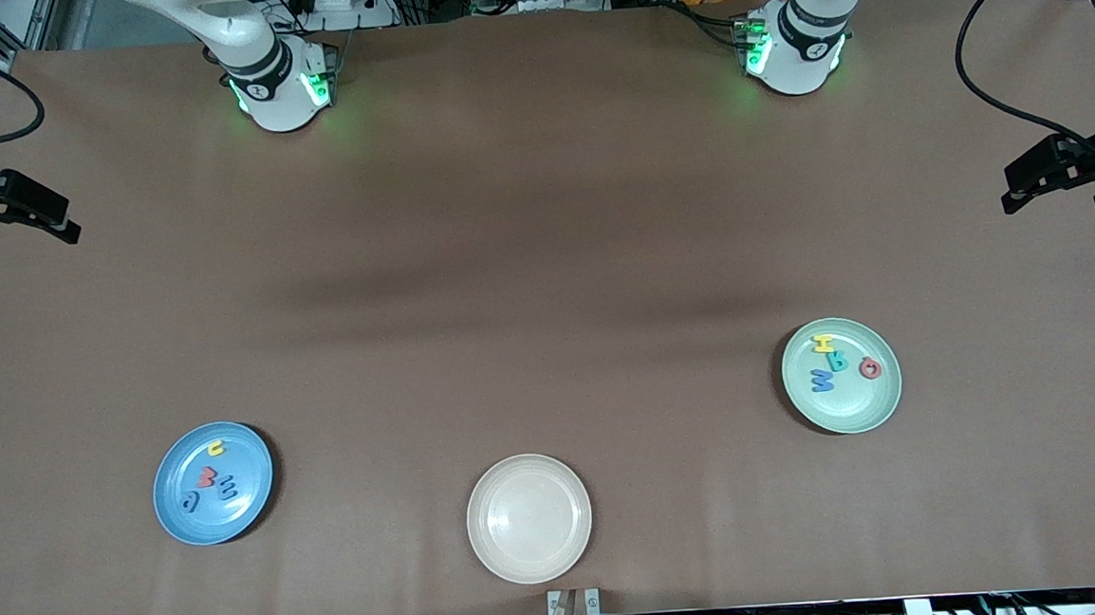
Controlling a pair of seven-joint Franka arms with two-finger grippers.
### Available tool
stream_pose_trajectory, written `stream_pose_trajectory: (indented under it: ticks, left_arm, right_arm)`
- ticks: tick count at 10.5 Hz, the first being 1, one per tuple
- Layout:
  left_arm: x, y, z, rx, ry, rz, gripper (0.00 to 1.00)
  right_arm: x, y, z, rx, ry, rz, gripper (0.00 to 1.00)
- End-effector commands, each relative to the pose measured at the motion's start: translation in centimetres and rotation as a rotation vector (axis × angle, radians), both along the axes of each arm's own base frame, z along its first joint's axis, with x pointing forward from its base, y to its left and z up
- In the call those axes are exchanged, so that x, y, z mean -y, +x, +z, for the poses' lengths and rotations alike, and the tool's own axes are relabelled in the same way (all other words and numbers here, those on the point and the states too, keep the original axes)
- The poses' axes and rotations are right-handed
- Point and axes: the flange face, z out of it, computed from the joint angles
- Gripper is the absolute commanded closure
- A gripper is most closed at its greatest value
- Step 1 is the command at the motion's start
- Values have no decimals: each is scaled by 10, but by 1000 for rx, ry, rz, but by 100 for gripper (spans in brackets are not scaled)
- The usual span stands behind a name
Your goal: Sort upper and lower case letters into plates
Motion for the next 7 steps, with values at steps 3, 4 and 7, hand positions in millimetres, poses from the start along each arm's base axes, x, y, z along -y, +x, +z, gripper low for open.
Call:
stream_pose_trajectory:
  ticks: [3, 4, 7]
  left_arm:
    - [4, -2, 0, -7, -4, -7, 0]
    - [5, -2, 0, -7, -4, -10, 0]
    - [6, -2, 2, -3, -7, -13, 0]
  right_arm:
    - [0, -1, 2, -20, -9, -21, 0]
    - [0, -1, 1, -23, -10, -21, 0]
    - [0, -1, 0, -24, -10, -21, 0]
